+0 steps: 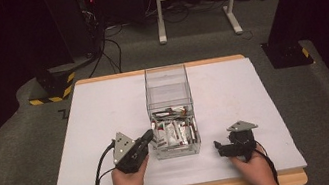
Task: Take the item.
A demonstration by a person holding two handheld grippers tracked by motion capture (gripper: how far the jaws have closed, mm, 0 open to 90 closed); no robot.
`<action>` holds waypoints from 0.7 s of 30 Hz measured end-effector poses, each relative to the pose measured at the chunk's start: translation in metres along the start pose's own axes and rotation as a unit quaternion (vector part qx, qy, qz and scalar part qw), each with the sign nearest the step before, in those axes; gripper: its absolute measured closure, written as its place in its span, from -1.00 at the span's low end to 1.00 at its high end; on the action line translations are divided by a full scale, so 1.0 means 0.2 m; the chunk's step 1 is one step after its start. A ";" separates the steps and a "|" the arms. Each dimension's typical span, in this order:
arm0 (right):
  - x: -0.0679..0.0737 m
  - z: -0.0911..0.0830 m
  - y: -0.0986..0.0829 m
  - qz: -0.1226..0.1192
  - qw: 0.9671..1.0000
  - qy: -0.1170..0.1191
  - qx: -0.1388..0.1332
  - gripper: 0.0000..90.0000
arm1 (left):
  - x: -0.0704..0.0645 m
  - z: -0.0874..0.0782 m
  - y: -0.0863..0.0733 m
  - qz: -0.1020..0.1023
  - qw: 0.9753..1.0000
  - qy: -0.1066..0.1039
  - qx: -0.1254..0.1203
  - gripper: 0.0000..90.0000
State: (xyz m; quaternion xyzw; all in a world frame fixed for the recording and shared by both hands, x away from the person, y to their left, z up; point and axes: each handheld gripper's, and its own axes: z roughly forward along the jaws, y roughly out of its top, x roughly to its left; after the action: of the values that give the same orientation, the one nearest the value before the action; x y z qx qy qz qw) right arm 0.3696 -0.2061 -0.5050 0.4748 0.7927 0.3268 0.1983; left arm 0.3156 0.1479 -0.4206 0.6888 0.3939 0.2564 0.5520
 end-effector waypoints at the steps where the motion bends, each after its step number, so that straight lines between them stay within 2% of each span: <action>1: 0.00 0.00 0.00 0.000 1.000 0.000 0.000 -0.70 | 0.00 0.00 0.00 0.000 1.000 0.000 -0.001 1.00; 21: 0.00 0.00 0.00 0.000 1.000 0.000 0.000 -0.70 | 0.01 -0.04 0.04 0.002 1.000 0.002 -0.019 1.00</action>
State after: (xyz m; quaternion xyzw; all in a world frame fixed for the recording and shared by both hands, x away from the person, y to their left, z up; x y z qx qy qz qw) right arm 0.3696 -0.2060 -0.5050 0.4748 0.7928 0.3266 0.1984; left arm 0.3124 0.1539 -0.4114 0.6784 0.3891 0.2661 0.5635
